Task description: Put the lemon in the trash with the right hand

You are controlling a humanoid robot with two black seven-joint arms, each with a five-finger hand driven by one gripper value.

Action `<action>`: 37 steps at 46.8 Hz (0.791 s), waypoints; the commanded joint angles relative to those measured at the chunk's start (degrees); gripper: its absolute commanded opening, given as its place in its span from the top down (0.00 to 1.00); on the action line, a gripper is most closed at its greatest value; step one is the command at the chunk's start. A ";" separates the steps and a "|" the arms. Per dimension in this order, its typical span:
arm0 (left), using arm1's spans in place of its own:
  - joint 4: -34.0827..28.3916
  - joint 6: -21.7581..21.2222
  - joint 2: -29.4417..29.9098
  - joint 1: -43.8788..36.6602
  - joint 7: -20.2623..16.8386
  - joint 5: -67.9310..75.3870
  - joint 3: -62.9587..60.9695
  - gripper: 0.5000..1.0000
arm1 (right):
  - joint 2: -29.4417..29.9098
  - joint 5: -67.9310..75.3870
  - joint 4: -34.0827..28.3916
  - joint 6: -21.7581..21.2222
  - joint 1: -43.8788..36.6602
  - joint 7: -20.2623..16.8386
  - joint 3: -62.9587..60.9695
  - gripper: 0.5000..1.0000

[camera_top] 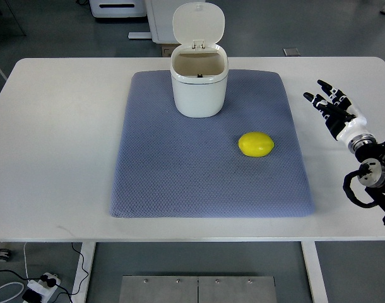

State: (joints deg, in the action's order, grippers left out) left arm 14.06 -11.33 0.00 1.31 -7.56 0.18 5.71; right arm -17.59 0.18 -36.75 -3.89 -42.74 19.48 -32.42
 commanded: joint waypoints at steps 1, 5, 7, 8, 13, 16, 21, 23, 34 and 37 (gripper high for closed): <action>0.00 0.00 0.00 0.01 0.00 0.00 0.00 0.00 | 0.02 0.00 0.10 0.02 0.29 0.29 0.08 0.00; 0.00 0.00 0.00 0.01 0.00 0.00 0.00 0.00 | -0.07 -0.09 0.18 -0.06 1.25 0.99 0.17 0.00; 0.00 0.00 0.00 0.01 0.00 0.00 0.00 0.00 | 0.02 -0.09 0.18 -0.41 1.34 2.13 0.08 0.00; 0.00 0.00 0.00 0.01 0.00 0.00 0.00 0.00 | 0.02 -0.09 0.18 -0.42 1.34 2.66 0.08 0.00; 0.00 0.00 0.00 0.01 0.00 0.00 0.00 0.00 | 0.02 0.00 0.10 -1.12 1.43 3.54 -0.10 0.00; 0.00 0.00 0.00 0.01 0.00 0.00 0.00 0.00 | 0.10 0.00 -0.08 -1.21 1.34 3.54 -0.01 0.00; 0.00 0.00 0.00 0.01 0.00 0.00 0.00 0.00 | 0.10 0.00 -0.17 -1.21 1.25 3.37 -0.10 0.00; 0.00 0.00 0.00 0.01 0.00 0.00 0.00 0.00 | 0.02 0.00 -0.17 -1.21 1.25 3.37 -0.10 0.00; 0.00 0.00 0.00 0.01 0.00 0.00 0.00 0.00 | -0.86 -0.09 -0.61 -1.65 1.17 3.10 0.08 0.00; 0.00 0.00 0.00 0.01 0.00 0.00 0.00 0.00 | -0.86 -0.09 -0.69 -1.12 1.17 2.75 0.25 0.00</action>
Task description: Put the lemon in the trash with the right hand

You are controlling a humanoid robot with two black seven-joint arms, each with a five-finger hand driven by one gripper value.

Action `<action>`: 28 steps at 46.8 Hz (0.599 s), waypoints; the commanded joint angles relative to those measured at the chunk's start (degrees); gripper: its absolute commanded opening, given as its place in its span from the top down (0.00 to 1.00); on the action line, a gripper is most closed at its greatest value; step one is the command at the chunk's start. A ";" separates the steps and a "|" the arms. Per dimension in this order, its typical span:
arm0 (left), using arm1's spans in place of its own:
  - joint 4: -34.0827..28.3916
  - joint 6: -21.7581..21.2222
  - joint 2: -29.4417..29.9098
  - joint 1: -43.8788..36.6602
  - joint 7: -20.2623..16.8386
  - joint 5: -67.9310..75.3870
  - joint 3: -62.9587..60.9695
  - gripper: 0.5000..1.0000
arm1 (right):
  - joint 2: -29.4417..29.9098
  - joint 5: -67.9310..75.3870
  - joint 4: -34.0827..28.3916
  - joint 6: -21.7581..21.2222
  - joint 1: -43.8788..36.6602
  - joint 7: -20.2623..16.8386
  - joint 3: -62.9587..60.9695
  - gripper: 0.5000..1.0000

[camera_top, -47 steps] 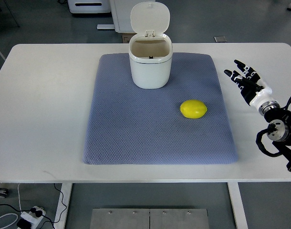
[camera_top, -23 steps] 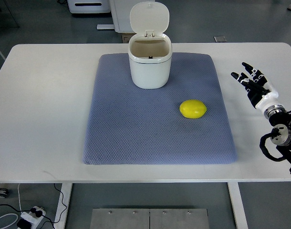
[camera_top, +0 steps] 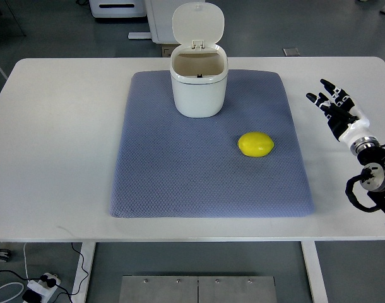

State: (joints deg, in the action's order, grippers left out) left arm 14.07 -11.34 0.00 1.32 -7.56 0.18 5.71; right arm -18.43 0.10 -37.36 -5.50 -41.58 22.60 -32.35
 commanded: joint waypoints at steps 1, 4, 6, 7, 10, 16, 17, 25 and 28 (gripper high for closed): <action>0.00 0.00 0.00 0.00 0.00 0.00 0.00 0.00 | -0.03 -0.02 -0.08 0.58 0.01 -0.45 0.18 0.00; 0.00 0.00 0.00 0.00 0.00 0.00 0.00 0.00 | -0.20 -0.19 -0.43 0.67 0.10 -0.45 0.88 0.00; 0.00 0.00 0.00 0.00 0.00 0.00 0.00 0.00 | -0.55 -0.19 -1.05 0.75 0.10 -0.36 1.76 0.00; 0.00 0.00 0.00 0.00 0.00 0.00 0.00 0.00 | -0.99 -0.19 -1.40 0.76 0.10 -0.36 2.20 0.00; 0.00 0.00 0.00 0.00 0.00 0.00 0.00 0.00 | -2.84 -0.19 -3.24 0.84 0.18 -0.36 2.90 0.00; 0.00 0.00 0.00 0.00 0.00 0.00 0.00 0.00 | -6.88 -0.19 -9.56 1.11 0.27 -0.19 3.26 0.00; 0.00 0.00 0.00 0.00 0.00 0.00 0.00 0.00 | -7.49 -0.28 -10.44 1.11 0.27 -0.19 3.34 0.00; 0.00 0.00 0.00 0.00 0.00 0.00 0.00 0.00 | -10.40 -6.60 -14.32 1.11 -0.17 0.17 4.75 0.00; 0.00 0.00 0.00 0.00 0.00 0.00 0.00 0.00 | -10.58 -9.59 -15.02 1.11 -0.26 0.17 4.75 0.00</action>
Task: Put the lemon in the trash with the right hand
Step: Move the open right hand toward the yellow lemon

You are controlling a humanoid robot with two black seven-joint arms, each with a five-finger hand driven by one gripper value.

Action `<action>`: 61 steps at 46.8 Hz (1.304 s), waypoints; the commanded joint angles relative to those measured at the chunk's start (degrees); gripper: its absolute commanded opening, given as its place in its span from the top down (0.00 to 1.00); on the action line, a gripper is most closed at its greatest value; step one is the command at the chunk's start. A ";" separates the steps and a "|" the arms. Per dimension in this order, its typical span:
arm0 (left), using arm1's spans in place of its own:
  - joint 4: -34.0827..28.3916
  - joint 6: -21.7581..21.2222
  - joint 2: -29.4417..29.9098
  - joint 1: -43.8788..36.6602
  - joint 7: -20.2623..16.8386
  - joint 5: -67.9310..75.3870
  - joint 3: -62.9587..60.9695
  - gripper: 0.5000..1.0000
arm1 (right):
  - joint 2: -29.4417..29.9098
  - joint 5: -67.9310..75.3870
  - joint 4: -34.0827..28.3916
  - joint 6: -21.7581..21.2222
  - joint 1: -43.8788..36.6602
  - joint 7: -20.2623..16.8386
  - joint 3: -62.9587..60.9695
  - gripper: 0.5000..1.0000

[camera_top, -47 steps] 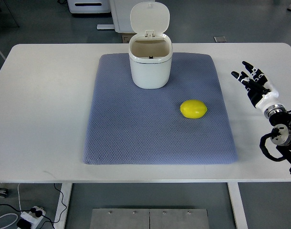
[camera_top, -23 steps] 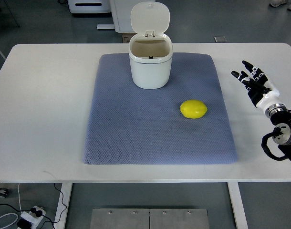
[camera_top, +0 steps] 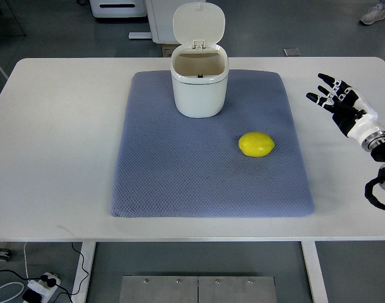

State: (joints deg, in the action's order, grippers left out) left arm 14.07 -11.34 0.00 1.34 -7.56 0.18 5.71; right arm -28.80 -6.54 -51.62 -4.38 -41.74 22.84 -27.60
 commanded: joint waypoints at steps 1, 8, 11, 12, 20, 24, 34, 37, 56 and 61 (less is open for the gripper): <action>0.00 0.00 0.00 -0.02 0.00 0.00 0.00 0.00 | -0.38 -3.56 -1.02 -0.01 -0.09 0.01 0.00 0.00; 0.00 0.00 0.00 -0.02 0.00 0.00 0.00 0.00 | -2.22 -7.25 -3.13 -0.01 -0.09 -0.08 0.44 0.00; 0.00 0.00 0.00 -0.02 0.00 0.00 0.00 0.00 | -2.57 -9.53 -4.18 -0.01 -0.09 -0.08 1.14 0.00; 0.00 0.00 0.00 -0.02 0.00 0.00 0.00 0.00 | -2.84 -10.33 -4.62 -0.01 -0.09 0.01 1.41 0.00; 0.00 0.00 0.00 -0.02 0.00 0.00 0.00 0.00 | -4.16 -14.81 -7.44 0.43 -0.18 -0.08 3.78 0.00; 0.00 0.00 0.00 -0.02 0.00 0.00 0.00 0.00 | -4.16 -17.09 -8.05 1.22 -0.79 -0.08 5.45 0.00; 0.00 0.00 0.00 -0.02 0.00 0.00 0.00 0.00 | -4.07 -18.77 -8.93 6.49 -3.60 0.01 11.16 0.00; 0.00 0.00 0.00 -0.02 0.00 0.00 0.00 0.00 | -3.90 -19.12 -8.93 8.07 -5.19 0.01 13.62 0.00; 0.00 0.00 0.00 -0.02 0.00 0.00 0.00 0.00 | -4.42 -19.91 -14.81 12.56 -10.38 0.19 22.15 0.00; 0.00 0.00 0.00 -0.02 0.00 0.00 0.00 0.00 | -5.13 -20.00 -16.93 12.64 -10.29 0.19 22.24 0.00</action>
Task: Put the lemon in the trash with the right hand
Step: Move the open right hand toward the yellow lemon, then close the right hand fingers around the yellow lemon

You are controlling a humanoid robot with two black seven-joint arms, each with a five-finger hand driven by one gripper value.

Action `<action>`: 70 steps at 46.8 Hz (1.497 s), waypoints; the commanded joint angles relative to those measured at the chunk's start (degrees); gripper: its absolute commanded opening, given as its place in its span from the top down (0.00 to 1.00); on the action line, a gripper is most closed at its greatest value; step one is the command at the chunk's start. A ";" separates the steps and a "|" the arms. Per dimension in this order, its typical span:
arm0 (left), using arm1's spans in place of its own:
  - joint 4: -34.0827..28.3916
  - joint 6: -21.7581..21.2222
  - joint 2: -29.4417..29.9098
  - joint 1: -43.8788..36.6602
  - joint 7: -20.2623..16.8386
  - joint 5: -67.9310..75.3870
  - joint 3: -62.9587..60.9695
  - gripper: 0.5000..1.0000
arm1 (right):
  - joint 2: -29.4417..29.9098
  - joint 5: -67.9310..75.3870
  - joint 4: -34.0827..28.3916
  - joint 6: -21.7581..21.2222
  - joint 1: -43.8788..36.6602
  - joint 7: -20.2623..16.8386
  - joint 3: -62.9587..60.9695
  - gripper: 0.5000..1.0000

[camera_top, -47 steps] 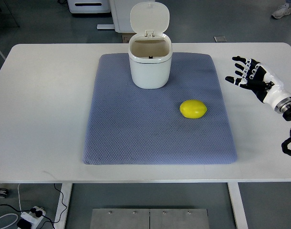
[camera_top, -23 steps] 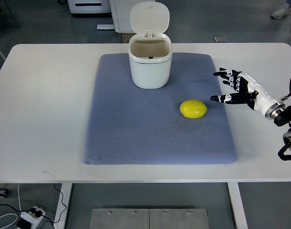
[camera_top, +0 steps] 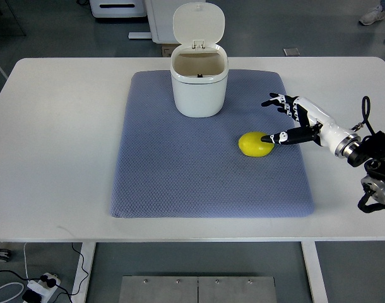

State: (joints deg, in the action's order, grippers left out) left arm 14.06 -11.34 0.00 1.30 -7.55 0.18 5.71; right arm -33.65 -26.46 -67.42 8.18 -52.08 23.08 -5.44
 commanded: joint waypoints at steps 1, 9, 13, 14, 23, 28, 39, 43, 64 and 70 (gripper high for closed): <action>0.00 0.00 0.00 0.02 0.00 0.00 0.00 0.00 | -0.36 -0.17 -1.48 0.17 0.04 -0.06 -0.01 0.00; 0.00 0.00 0.00 0.02 0.00 0.00 0.00 0.00 | 0.07 -0.96 -2.54 3.15 0.04 -0.06 1.48 0.00; 0.00 0.00 0.00 0.02 0.00 0.08 0.00 0.00 | 0.43 -1.66 -2.71 4.48 0.04 -0.06 2.45 0.00; 0.00 0.00 0.00 0.02 0.00 0.00 0.00 0.00 | 0.43 -1.75 -2.72 4.74 0.04 -0.06 2.63 0.00; 0.00 0.00 0.00 0.02 0.00 0.00 0.00 0.00 | 1.04 -2.19 -2.72 6.23 0.04 -0.14 4.30 0.00; 0.00 0.00 0.00 0.02 0.00 0.00 0.00 0.00 | 1.74 -2.45 -2.72 7.29 0.04 -0.14 5.17 0.00; 0.00 0.00 0.00 0.02 0.00 0.00 0.00 0.00 | 3.24 -2.54 -2.54 8.96 -0.39 -0.32 6.58 0.00; 0.00 0.00 0.00 0.02 0.00 0.00 0.00 0.00 | 3.50 -2.54 -2.45 9.05 -0.48 -0.41 6.58 0.00; 0.00 0.00 0.00 0.02 0.00 0.00 0.00 0.00 | 4.03 -2.63 -2.10 12.73 -1.80 -0.67 10.01 0.00; 0.00 0.00 0.00 0.02 0.00 0.00 0.00 0.00 | 5.61 -2.54 -2.10 13.97 -2.77 -0.67 11.59 0.00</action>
State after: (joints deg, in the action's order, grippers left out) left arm 14.06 -11.34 0.00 1.32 -7.56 0.18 5.71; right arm -28.64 -29.08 -69.52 21.76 -54.50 22.41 5.68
